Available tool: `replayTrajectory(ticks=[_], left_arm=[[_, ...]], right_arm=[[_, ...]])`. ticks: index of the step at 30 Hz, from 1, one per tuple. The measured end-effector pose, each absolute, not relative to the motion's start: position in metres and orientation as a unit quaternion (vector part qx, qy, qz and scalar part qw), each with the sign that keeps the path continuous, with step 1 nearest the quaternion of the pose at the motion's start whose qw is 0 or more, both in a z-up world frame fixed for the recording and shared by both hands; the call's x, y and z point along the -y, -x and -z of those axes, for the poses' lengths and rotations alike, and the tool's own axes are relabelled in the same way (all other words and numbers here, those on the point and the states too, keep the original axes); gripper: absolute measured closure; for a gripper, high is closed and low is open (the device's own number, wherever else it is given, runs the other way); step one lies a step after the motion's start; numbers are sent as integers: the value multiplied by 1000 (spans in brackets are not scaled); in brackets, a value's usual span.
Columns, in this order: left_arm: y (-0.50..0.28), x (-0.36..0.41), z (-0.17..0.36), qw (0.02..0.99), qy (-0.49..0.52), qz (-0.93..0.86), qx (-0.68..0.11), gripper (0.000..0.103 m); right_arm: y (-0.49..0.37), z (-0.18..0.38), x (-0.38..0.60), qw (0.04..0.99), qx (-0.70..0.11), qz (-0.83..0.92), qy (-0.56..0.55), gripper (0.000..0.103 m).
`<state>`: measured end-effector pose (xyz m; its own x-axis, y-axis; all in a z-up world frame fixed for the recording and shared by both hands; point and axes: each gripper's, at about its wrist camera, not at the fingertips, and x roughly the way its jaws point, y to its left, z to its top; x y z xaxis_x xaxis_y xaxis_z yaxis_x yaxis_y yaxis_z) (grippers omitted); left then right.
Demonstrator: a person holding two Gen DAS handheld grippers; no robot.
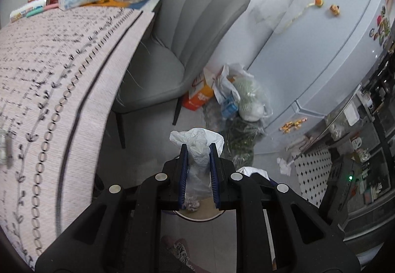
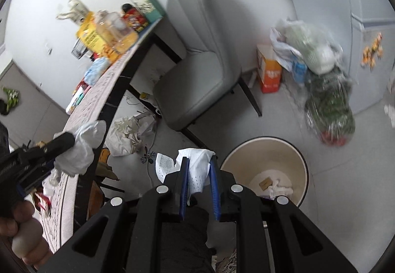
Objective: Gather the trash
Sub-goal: 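Lift both white tissues and carry them over the trash bin, then open the right gripper over the bin while the left releases its tissue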
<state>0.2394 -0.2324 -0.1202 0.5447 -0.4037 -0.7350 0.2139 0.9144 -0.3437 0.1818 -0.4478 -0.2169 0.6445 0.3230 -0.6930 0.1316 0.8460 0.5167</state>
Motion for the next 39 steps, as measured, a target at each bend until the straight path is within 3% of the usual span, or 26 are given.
replayTrajectory(ticks=[5,7,9,27,28,31,39], left_arm=[[-251,242,134,865,100,171,-462,86],[-255,245,137,862,99,172,-467,86],[-258,251,143,858,96,175,-473,86],[-275,343,214,810,66,218,-541,86],[-275,344,215,808,68,221,-543,80],[-275,348,215,801,100,242,-539,25],[-273,314,185,818,152,230,-505,6]], right_arm=[[-193,233,461,859,-421,-52,-288,79],[-198,241,467,854,-424,-42,-300,66],[-198,244,473,849,-424,-34,-314,41],[-156,246,549,850,-411,47,-326,39],[-155,243,551,851,-407,51,-329,39],[-152,237,554,853,-398,57,-332,39],[-151,216,541,861,-392,58,-319,39]])
